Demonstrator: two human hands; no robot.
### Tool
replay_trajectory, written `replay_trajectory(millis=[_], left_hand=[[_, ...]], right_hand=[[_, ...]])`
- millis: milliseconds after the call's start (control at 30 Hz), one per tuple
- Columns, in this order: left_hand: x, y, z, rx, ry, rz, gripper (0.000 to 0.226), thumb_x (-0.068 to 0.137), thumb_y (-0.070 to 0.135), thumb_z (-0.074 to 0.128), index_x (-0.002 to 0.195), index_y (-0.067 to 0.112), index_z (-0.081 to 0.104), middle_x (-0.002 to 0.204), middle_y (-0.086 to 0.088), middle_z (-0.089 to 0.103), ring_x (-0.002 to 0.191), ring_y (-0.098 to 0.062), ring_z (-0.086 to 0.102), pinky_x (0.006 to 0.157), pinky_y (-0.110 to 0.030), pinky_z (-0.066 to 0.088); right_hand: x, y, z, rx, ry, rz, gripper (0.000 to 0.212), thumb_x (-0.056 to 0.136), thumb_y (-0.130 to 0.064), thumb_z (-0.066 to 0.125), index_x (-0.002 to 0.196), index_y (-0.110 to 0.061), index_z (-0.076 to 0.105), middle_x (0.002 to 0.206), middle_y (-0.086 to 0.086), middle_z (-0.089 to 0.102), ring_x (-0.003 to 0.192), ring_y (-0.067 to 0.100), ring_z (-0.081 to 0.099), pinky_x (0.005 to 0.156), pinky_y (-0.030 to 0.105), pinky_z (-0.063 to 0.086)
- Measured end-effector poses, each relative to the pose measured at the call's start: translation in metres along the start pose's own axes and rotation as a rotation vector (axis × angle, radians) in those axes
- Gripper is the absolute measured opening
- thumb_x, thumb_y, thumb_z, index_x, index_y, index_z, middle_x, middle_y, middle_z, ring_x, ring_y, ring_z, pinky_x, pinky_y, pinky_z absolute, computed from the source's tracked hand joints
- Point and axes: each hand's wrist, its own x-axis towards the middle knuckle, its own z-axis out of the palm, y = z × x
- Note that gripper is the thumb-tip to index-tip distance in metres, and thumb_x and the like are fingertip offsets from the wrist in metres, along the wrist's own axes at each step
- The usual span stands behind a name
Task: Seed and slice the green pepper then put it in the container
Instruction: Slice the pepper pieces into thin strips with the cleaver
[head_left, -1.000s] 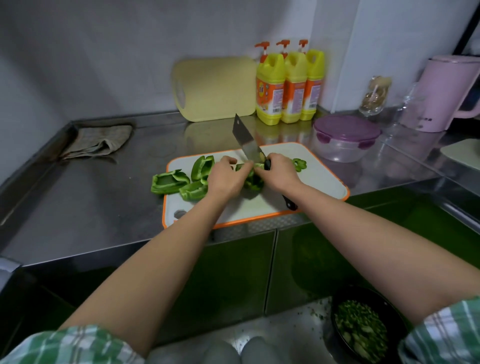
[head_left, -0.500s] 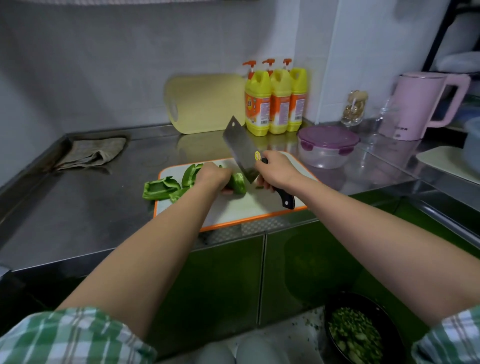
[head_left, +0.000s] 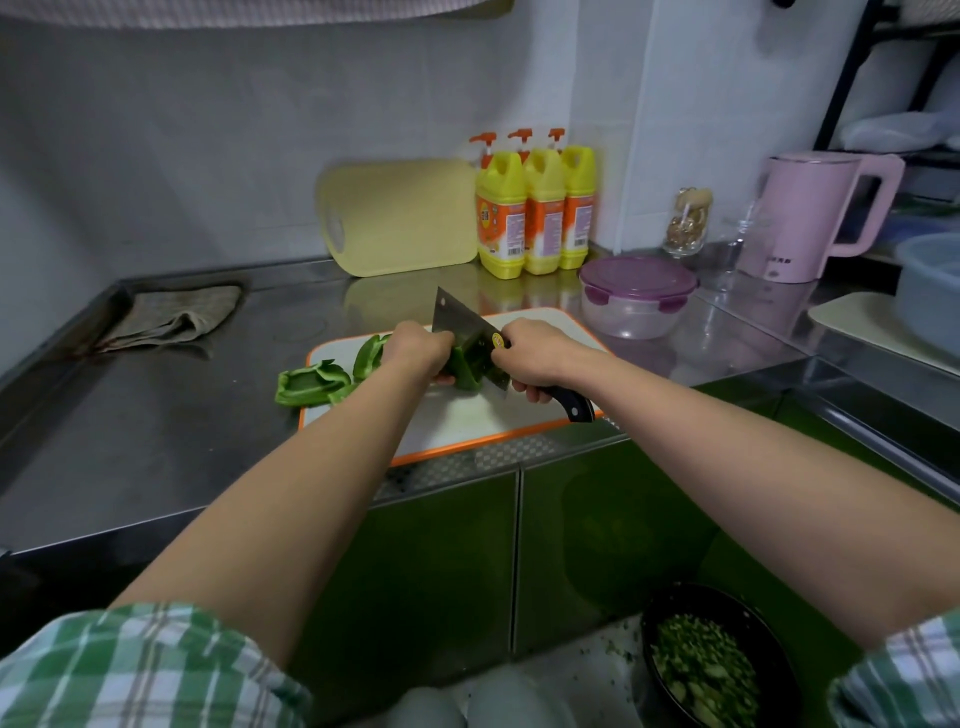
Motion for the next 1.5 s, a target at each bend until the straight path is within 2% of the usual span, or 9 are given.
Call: replay_trajectory(millis=[167,400,600,800,933,1100,1233,1400,1500], left_hand=[[0.001,-0.002,0.000,0.006,0.010,0.025,0.027,0.089,0.025,0.062,0.086,-0.002,0.061,0.082,-0.022,0.069,0.070,-0.034,0.072,0.074,-0.047,0.060],[-0.001,-0.005,-0.002,0.083,0.030,0.047,0.029,0.091,0.026,0.057,0.089,-0.001,0.067,0.078,-0.020,0.072,0.074,-0.029,0.072,0.081,-0.041,0.059],[-0.001,-0.006,-0.002,0.167,0.058,0.078,0.029,0.087,0.025,0.061,0.093,-0.003,0.068,0.085,-0.022,0.071,0.085,-0.034,0.070,0.082,-0.043,0.057],[0.001,-0.011,-0.005,0.202,0.059,0.053,0.017,0.089,0.017,0.059,0.089,0.001,0.065,0.082,-0.018,0.071,0.079,-0.032,0.070,0.074,-0.035,0.058],[0.013,-0.015,-0.004,0.156,0.041,0.017,0.017,0.085,0.011,0.063,0.096,-0.002,0.065,0.088,-0.023,0.069,0.078,-0.039,0.070,0.068,-0.047,0.061],[0.048,-0.032,0.009,0.143,0.028,-0.037,0.020,0.077,0.012,0.067,0.092,0.000,0.062,0.092,-0.024,0.068,0.081,-0.042,0.068,0.067,-0.049,0.060],[0.041,-0.028,0.014,0.140,0.046,-0.024,0.016,0.080,0.008,0.063,0.091,-0.001,0.058,0.095,-0.026,0.065,0.084,-0.045,0.066,0.073,-0.052,0.058],[0.019,-0.018,0.008,0.164,0.056,-0.010,0.013,0.086,0.000,0.055,0.099,-0.003,0.054,0.105,-0.027,0.059,0.096,-0.046,0.061,0.080,-0.054,0.056],[0.013,-0.018,0.006,0.211,0.058,-0.002,0.015,0.087,0.000,0.054,0.101,-0.004,0.058,0.106,-0.026,0.061,0.099,-0.042,0.060,0.084,-0.050,0.056]], right_hand=[[-0.001,-0.002,0.000,-0.079,-0.022,0.001,0.025,0.090,-0.010,0.036,0.086,0.002,0.058,0.073,0.020,0.065,0.050,0.027,0.058,0.042,0.025,0.046],[0.002,-0.006,0.004,-0.164,0.012,0.014,0.024,0.089,-0.008,0.036,0.089,0.001,0.057,0.079,0.022,0.069,0.057,0.031,0.063,0.060,0.037,0.058],[0.004,-0.010,0.012,-0.193,0.031,0.030,0.021,0.092,-0.008,0.039,0.092,0.002,0.057,0.074,0.019,0.066,0.053,0.029,0.061,0.049,0.030,0.053],[0.011,-0.011,0.005,-0.126,-0.062,0.024,0.025,0.091,-0.006,0.034,0.078,0.003,0.053,0.063,0.018,0.057,0.047,0.025,0.052,0.043,0.026,0.044],[0.014,-0.009,0.002,-0.085,-0.084,0.016,0.025,0.091,-0.006,0.032,0.077,0.002,0.051,0.064,0.017,0.054,0.047,0.025,0.048,0.041,0.024,0.042],[0.013,-0.006,-0.002,-0.082,-0.081,0.018,0.026,0.091,-0.005,0.032,0.076,0.002,0.052,0.064,0.018,0.054,0.047,0.025,0.048,0.040,0.023,0.041],[0.012,-0.001,-0.001,-0.067,-0.068,0.030,0.025,0.090,-0.006,0.033,0.074,0.001,0.051,0.066,0.019,0.055,0.049,0.025,0.049,0.041,0.025,0.042],[0.013,-0.005,0.002,-0.061,-0.080,0.034,0.024,0.089,-0.004,0.033,0.072,0.001,0.050,0.065,0.018,0.055,0.047,0.025,0.048,0.040,0.023,0.040],[0.016,-0.008,0.008,-0.075,-0.088,0.040,0.026,0.089,-0.004,0.034,0.070,0.002,0.051,0.061,0.017,0.054,0.046,0.025,0.049,0.040,0.024,0.041]])
